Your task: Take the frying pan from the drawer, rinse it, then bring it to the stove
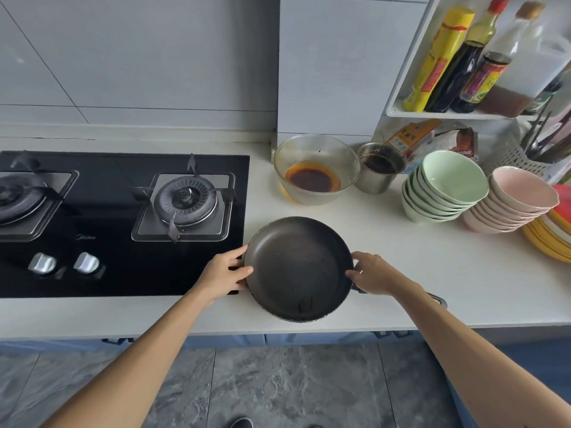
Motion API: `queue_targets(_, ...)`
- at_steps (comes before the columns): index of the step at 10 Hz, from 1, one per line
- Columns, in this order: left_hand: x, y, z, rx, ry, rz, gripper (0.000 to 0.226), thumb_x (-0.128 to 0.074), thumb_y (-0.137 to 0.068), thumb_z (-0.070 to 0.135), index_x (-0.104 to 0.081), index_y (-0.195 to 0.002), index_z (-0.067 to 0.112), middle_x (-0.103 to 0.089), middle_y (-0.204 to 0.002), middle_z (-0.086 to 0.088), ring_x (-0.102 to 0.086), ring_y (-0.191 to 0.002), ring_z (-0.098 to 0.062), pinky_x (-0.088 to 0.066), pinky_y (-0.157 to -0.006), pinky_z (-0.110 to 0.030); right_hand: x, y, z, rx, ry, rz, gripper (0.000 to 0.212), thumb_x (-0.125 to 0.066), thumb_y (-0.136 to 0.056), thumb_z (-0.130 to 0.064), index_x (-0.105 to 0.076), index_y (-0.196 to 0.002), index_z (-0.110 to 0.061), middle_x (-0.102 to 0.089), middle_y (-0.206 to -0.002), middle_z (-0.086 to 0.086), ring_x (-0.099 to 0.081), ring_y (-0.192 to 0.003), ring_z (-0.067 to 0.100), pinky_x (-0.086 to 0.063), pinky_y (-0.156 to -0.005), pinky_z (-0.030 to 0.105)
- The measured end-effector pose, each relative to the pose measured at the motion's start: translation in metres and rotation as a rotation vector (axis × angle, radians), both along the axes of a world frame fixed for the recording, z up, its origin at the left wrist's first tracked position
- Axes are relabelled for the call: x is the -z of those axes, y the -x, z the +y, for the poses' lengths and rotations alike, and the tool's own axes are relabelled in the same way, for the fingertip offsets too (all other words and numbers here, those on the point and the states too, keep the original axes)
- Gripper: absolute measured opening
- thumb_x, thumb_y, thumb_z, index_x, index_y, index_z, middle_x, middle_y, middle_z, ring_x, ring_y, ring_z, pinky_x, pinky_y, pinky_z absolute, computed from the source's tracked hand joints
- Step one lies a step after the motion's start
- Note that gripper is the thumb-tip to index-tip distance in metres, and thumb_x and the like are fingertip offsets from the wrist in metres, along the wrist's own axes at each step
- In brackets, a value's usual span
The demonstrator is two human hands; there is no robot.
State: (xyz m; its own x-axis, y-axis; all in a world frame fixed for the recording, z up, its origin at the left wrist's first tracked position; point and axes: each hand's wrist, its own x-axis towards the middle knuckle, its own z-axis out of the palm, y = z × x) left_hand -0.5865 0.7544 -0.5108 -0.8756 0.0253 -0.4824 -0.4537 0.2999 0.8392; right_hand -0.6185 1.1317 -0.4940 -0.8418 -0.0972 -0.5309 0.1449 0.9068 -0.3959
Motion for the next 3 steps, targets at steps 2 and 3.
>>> queue_targets(2,-0.019,-0.004,-0.005,-0.005,0.153,0.062,0.058,-0.068,-0.107,0.039,-0.053,-0.162,0.025,-0.072,-0.147,0.003,-0.074,-0.122,-0.018,-0.063,-0.106,-0.043,-0.020,-0.003,-0.002,0.012,-0.048,0.149,0.053,-0.057,-0.108,-0.045,-0.055,-0.152,-0.015,-0.070,-0.143,0.004,-0.063,-0.133,0.030,-0.051,-0.113,0.045)
queue_targets(3,-0.041,-0.011,-0.007,0.040,0.204,0.096,0.062,-0.062,-0.108,0.047,-0.050,-0.165,0.023,-0.064,-0.159,0.003,-0.060,-0.145,-0.015,-0.045,-0.126,-0.044,-0.042,-0.008,-0.002,0.036,0.024,0.217,0.057,-0.060,-0.106,-0.050,-0.059,-0.151,-0.016,-0.070,-0.146,0.004,-0.064,-0.134,0.027,-0.050,-0.115,0.044)
